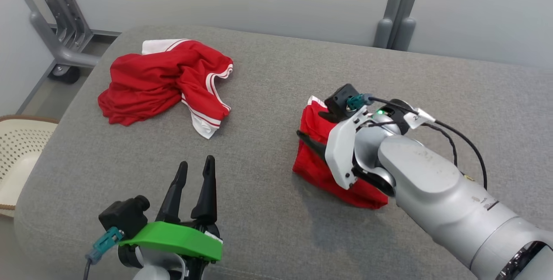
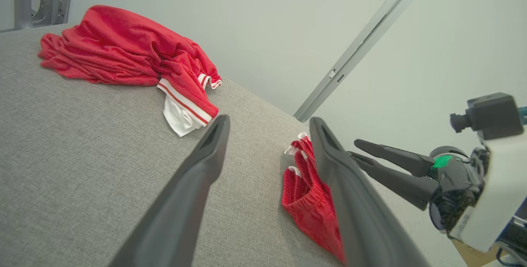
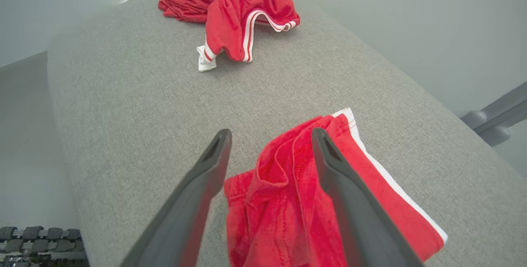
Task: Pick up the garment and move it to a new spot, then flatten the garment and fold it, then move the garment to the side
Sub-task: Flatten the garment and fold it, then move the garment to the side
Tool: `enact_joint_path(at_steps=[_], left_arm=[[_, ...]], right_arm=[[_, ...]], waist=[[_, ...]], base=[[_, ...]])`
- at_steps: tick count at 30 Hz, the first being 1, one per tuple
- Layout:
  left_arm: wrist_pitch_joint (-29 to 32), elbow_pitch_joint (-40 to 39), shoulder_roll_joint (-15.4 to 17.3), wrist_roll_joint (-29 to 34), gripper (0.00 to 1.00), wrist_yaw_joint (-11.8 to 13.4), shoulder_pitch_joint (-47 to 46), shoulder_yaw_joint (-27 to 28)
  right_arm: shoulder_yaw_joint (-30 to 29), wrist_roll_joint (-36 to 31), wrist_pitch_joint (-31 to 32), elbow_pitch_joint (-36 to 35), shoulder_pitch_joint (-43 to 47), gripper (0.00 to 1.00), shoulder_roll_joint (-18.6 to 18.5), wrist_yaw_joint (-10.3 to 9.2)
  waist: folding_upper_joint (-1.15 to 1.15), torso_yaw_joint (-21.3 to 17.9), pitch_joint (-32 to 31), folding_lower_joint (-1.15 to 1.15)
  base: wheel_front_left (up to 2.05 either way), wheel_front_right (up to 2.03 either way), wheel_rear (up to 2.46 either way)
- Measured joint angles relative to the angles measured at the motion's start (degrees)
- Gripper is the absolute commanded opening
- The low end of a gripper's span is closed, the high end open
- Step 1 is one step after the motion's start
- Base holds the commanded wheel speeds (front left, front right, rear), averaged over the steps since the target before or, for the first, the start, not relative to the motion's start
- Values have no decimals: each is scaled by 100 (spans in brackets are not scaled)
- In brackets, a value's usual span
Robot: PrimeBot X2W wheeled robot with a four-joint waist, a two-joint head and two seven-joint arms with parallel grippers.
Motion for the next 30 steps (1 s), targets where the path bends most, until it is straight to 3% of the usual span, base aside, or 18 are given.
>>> enact_joint_path(at_steps=[5,11,15,22,30], left_arm=[[0,-47,0,31,100,1,2,9],[0,-153,-1,100,100,1,1,-144],[0,-201,0,164,100,1,-3,-166],[2,-241,-1,244,100,2,-9,-197],[2,-268,0,276,100,2,-28,-185]], right_arm=[[-525,168,-337,-114,-146,100,-193,-26],[-1162,617,-544,88,19,100,-743,-292],[-1510,991,-661,328,504,100,-909,-378],[-1908,1706,-793,532,1212,100,-754,-339],[-2053,2075,-801,589,1325,100,-539,-192]], waist=[[0,-182,9,0],[0,-284,133,0],[0,-264,243,0],[0,-123,440,0],[0,47,634,0]], base=[[0,0,0],[0,0,0],[0,0,0],[0,0,0],[0,0,0]])
